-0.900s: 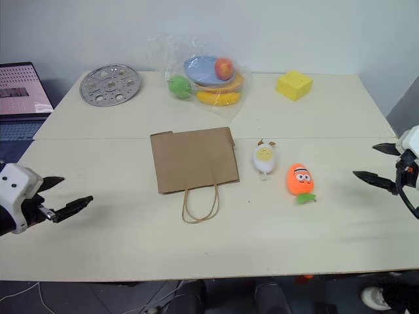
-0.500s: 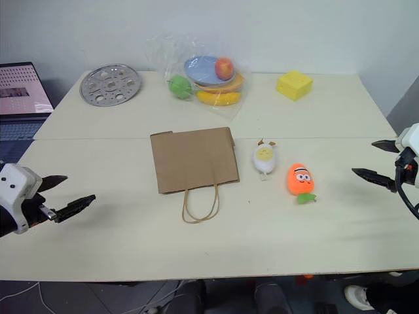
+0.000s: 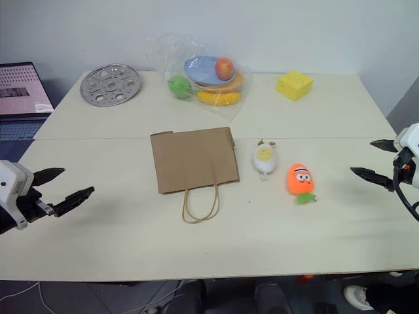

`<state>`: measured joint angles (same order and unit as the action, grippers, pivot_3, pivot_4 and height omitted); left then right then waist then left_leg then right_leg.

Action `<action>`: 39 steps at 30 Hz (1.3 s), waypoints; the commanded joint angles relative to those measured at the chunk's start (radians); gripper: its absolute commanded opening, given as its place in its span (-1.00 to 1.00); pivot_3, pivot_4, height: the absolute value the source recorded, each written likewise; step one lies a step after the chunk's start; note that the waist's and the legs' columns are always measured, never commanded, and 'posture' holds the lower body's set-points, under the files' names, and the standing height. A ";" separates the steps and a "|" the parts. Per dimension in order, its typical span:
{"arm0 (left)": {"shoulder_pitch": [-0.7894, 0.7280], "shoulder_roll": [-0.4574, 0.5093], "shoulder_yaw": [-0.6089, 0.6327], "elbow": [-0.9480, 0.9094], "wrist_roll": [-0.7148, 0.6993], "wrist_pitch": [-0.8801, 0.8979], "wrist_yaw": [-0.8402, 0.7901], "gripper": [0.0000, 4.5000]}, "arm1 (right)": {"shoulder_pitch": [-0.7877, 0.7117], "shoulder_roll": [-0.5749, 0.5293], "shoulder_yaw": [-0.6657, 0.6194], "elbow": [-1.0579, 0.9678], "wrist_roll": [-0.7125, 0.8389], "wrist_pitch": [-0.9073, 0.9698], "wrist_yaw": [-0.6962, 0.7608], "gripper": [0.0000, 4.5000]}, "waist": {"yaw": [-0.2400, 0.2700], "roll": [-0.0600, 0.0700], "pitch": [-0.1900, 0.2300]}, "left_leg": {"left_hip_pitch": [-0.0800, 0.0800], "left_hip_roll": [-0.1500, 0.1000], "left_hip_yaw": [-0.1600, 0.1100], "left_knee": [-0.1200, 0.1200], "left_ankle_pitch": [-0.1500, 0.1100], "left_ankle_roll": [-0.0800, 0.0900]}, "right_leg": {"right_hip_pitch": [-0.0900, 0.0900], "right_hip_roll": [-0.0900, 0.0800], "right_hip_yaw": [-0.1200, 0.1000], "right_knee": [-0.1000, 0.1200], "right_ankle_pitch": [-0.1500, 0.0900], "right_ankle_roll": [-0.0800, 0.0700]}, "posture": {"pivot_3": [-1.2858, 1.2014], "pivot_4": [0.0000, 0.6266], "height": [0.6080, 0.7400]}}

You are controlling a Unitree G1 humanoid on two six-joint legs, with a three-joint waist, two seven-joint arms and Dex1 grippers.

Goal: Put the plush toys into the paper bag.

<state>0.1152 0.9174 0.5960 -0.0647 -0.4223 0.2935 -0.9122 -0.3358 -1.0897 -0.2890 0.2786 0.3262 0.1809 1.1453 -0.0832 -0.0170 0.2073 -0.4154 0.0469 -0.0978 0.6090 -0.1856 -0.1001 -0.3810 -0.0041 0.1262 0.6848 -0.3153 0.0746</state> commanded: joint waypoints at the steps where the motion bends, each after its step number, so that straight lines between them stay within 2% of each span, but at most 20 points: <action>1: -0.007 0.004 0.016 -0.003 0.010 -0.024 0.006 0.99 | -0.018 -0.008 -0.016 -0.024 0.000 -0.016 -0.003 1.00 | 0.000 0.000 0.000 | 0.000 0.000 0.000 0.000 0.000 0.000 | 0.000 0.000 0.000 0.000 0.000 0.000 | 0.03 -0.52 1.00; 7: 0.000 -0.005 -0.011 -0.044 -0.002 -0.010 -0.012 0.99 | -0.017 -0.007 -0.021 -0.069 0.020 0.008 -0.002 1.00 | 0.000 0.000 0.000 | 0.000 0.000 0.000 0.000 0.000 0.000 | 0.000 0.000 0.000 0.000 0.000 0.000 | 0.03 -0.52 1.00; 12: 0.088 0.005 -0.102 -0.193 0.011 -0.019 -0.087 0.99 | -0.006 0.000 -0.015 -0.180 0.057 0.058 0.015 1.00 | 0.000 0.000 0.000 | 0.000 0.000 0.000 0.000 0.000 0.000 | 0.000 0.000 0.000 0.000 0.000 0.000 | 0.03 -0.52 1.00; 17: 0.089 0.025 -0.231 -0.321 0.036 -0.046 -0.138 0.99 | 0.062 0.012 0.018 -0.435 0.166 0.190 0.061 1.00 | 0.002 0.000 0.000 | 0.000 0.000 -0.001 0.000 0.000 0.000 | 0.000 0.000 0.000 0.001 0.000 0.000 | 0.03 -0.52 1.00; 22: 0.043 0.033 -0.372 -0.379 0.092 -0.135 -0.189 0.99 | 0.104 0.054 0.081 -0.671 0.259 0.302 0.030 1.00 | 0.004 0.000 0.000 | 0.000 0.000 -0.001 0.000 0.000 0.000 | 0.001 0.000 0.000 0.000 0.000 0.000 | 0.03 -0.52 1.00; 28: -0.047 -0.047 -0.507 -0.301 0.186 -0.273 -0.159 0.99 | 0.156 0.110 0.131 -0.824 0.300 0.358 -0.024 1.00 | 0.010 0.000 0.000 | -0.001 0.000 -0.001 0.001 0.000 0.000 | 0.001 0.000 0.000 -0.001 0.000 0.001 | 0.03 -0.52 1.00; 37: -0.157 -0.120 -0.628 -0.094 0.287 -0.471 -0.156 0.99 | 0.171 0.131 0.140 -0.872 0.319 0.388 -0.064 1.00 | 0.021 -0.001 -0.001 | -0.001 0.000 -0.001 0.001 0.000 0.000 | 0.002 0.000 0.000 -0.002 0.001 0.001 | 0.03 -0.52 1.00; 39: -0.179 -0.142 -0.642 -0.050 0.292 -0.497 -0.156 0.82 | 0.171 0.131 0.139 -0.876 0.324 0.393 -0.068 1.00 | 0.025 -0.001 -0.001 | 0.000 0.000 -0.001 0.001 0.000 0.000 | 0.002 0.000 0.000 -0.002 0.001 0.001 | 0.03 -0.52 1.00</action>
<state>-0.0513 0.7828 -0.0397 -0.1334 -0.1351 -0.1657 -1.0758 -0.1661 -0.9583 -0.1314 -0.5669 0.6268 0.5747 1.0820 -0.0587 -0.0178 0.2068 -0.4159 0.0467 -0.0994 0.6099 -0.1856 -0.1000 -0.3793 -0.0036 0.1259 0.6827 -0.3144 0.0761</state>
